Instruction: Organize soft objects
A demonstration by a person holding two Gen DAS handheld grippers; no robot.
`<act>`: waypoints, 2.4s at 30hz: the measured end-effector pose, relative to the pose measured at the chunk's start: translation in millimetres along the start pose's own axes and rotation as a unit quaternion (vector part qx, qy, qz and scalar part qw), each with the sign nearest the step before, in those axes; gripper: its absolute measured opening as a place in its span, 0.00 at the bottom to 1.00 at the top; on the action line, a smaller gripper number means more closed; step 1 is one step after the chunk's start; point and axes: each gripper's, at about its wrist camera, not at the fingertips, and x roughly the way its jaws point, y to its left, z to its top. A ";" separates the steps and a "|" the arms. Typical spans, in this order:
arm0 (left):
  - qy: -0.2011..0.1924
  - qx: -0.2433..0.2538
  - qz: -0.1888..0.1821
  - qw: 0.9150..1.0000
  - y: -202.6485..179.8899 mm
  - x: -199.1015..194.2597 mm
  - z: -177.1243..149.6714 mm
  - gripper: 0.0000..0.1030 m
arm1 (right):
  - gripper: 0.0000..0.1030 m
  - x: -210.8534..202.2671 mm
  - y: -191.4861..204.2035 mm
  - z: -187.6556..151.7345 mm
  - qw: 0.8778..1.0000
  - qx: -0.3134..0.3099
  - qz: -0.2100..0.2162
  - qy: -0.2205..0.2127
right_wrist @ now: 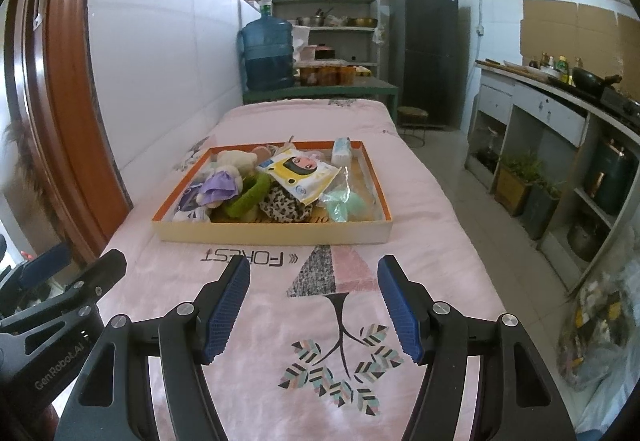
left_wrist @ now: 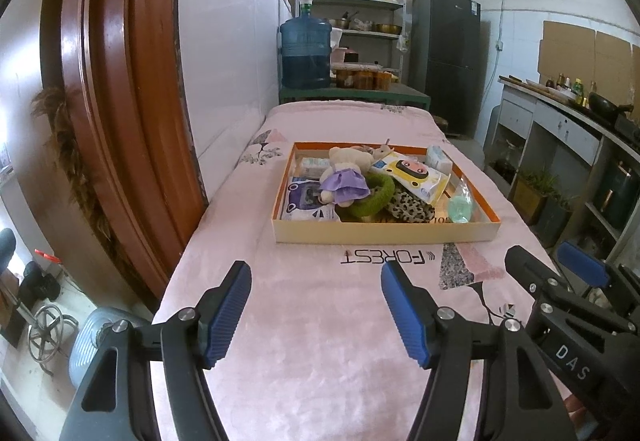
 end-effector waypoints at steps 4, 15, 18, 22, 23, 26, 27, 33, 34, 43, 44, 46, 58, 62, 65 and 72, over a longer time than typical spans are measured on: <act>0.002 0.000 0.002 1.000 -0.3 1.0 -1.0 0.66 | 0.66 4.0 -1.0 0.0 1.000 0.002 0.004 0.004; 0.000 -0.003 0.002 1.000 -0.1 2.0 -1.8 0.66 | 0.66 2.8 0.0 -0.9 1.000 -0.001 0.004 0.007; 0.000 -0.002 0.001 1.000 -0.6 1.6 -1.8 0.66 | 0.66 1.4 0.8 -1.2 1.000 -0.003 0.002 0.004; 0.000 -0.001 0.000 1.000 -1.4 0.6 -3.1 0.66 | 0.66 1.4 0.4 -2.2 1.000 -0.002 0.003 0.006; 0.000 0.000 0.001 1.000 -1.6 0.6 -3.2 0.66 | 0.66 1.5 0.0 -2.4 1.000 -0.001 0.003 0.007; 0.000 -0.001 0.001 1.000 -1.5 0.6 -3.3 0.66 | 0.66 2.9 0.4 -2.9 1.000 -0.001 0.005 0.008; 0.000 -0.001 0.001 1.000 -2.0 0.8 -3.4 0.66 | 0.66 3.6 0.4 -2.9 1.000 -0.001 0.004 0.009; 0.001 0.000 0.001 1.000 -2.1 1.3 -5.2 0.66 | 0.66 4.0 0.2 -3.2 1.000 -0.001 0.005 0.010; 0.002 0.000 0.000 1.000 -2.1 1.3 -5.9 0.66 | 0.66 3.9 0.3 -3.2 1.000 -0.001 0.005 0.010; 0.002 -0.001 0.001 1.000 -1.9 3.1 -8.1 0.66 | 0.66 6.1 2.7 -3.3 1.000 -0.005 0.005 0.012; 0.002 -0.001 0.000 1.000 -1.2 3.5 -7.2 0.66 | 0.66 6.7 3.0 -3.5 1.000 -0.005 0.005 0.012; 0.002 -0.001 0.000 1.000 -2.0 3.4 -7.9 0.66 | 0.66 7.4 3.9 -3.9 1.000 -0.007 0.006 0.013; 0.003 -0.001 0.000 1.000 -0.7 4.1 -7.8 0.66 | 0.66 9.4 7.8 -3.5 1.000 -0.012 0.007 0.014; 0.002 -0.002 0.001 1.000 -0.1 4.4 -7.1 0.66 | 0.66 9.7 8.0 -3.4 1.000 -0.013 0.007 0.014; 0.003 -0.001 0.001 1.000 -0.1 4.5 -7.1 0.66 | 0.66 9.9 8.2 -3.6 1.000 -0.013 0.008 0.015; 0.004 -0.002 0.001 1.000 -0.1 5.6 -8.7 0.66 | 0.66 10.6 7.6 -4.3 1.000 -0.013 0.008 0.017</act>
